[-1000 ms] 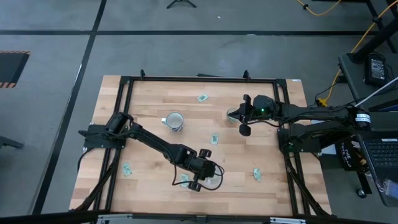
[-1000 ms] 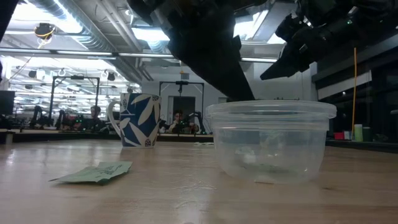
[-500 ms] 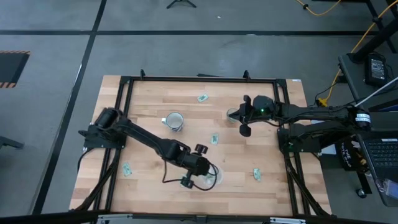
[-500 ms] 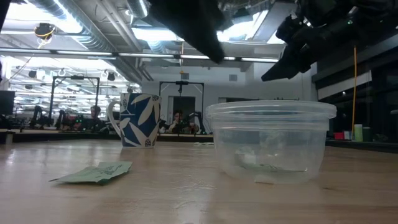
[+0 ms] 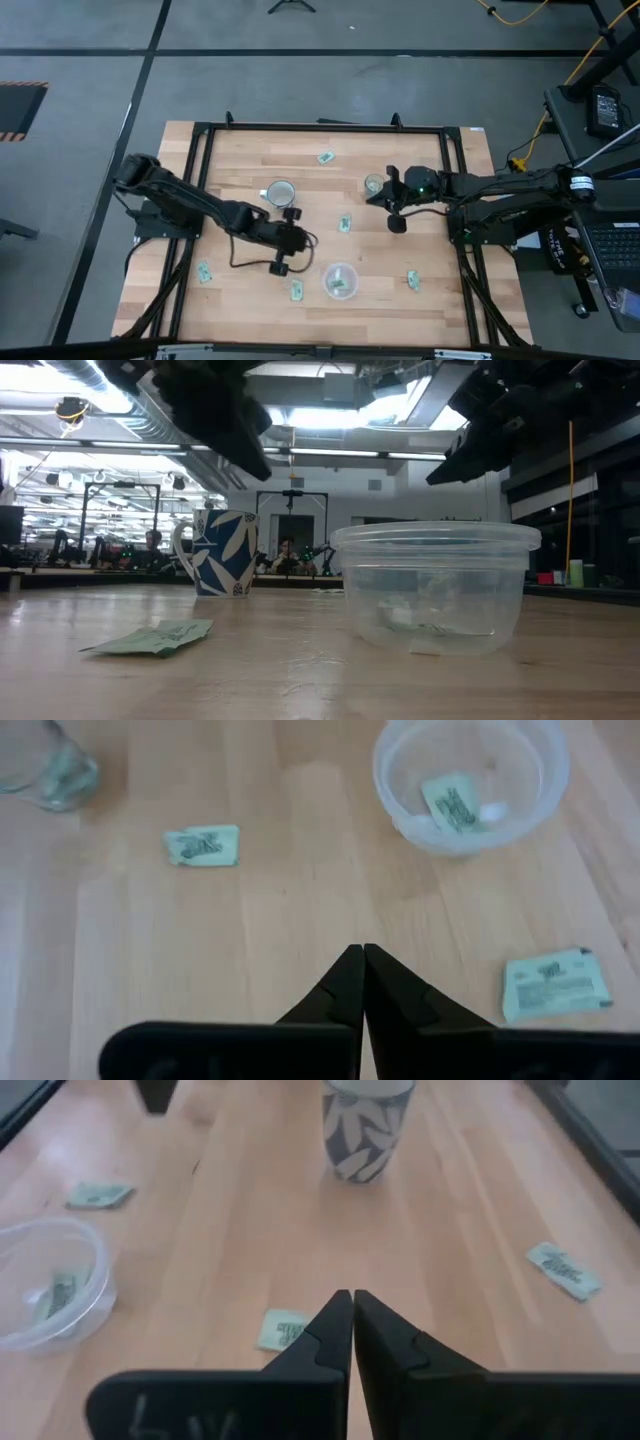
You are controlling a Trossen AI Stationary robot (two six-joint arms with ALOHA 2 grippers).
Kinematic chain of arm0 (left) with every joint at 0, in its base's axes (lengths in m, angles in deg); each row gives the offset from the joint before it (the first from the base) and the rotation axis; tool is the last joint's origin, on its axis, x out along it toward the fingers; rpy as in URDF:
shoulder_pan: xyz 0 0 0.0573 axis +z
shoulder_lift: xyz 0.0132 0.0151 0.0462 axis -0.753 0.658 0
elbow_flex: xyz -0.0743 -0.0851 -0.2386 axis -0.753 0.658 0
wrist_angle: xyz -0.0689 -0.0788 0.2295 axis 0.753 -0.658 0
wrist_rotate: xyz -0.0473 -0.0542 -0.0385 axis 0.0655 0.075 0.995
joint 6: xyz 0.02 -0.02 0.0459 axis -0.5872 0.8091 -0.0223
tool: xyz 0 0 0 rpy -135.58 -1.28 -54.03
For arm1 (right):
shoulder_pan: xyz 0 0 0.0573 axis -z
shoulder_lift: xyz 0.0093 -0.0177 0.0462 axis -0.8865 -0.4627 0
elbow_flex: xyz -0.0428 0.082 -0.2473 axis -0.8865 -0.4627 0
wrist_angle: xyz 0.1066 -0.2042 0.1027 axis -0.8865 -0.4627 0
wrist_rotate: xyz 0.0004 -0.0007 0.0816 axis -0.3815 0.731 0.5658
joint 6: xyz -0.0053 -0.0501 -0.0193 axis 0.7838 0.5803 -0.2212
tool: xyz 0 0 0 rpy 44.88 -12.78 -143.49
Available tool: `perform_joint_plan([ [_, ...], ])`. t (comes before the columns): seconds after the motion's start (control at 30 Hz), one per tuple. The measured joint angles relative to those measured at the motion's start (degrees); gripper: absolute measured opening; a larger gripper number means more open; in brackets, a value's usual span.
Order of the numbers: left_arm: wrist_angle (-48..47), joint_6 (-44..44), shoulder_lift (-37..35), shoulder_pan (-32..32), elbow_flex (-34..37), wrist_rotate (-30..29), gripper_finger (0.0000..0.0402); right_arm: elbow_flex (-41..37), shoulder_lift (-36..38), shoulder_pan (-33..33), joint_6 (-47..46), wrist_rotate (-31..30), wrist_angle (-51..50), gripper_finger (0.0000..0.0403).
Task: Pick and place Stevia / Truvia into bins
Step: Put the white stevia packet into the transparent glass cup
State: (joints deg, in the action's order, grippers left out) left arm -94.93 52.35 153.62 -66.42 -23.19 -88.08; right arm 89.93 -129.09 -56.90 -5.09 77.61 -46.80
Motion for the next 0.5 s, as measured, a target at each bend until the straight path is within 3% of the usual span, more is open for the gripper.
perform_joint_plan([
  [0.17,12.73,0.45,-7.57,0.27,12.94,-0.02,0.0002,-0.01,-2.8,-0.92,-0.16,-0.01,0.53,0.0019],
  [0.3,17.74,0.48,-12.19,0.27,20.94,-0.07,0.0002,-0.01,-6.29,-0.89,0.01,-0.06,1.77,0.0019],
  [0.5,25.28,4.3,-18.01,0.92,32.52,-4.68,0.0001,-0.01,-11.48,-0.87,0.7,-0.5,7.56,0.0019],
])
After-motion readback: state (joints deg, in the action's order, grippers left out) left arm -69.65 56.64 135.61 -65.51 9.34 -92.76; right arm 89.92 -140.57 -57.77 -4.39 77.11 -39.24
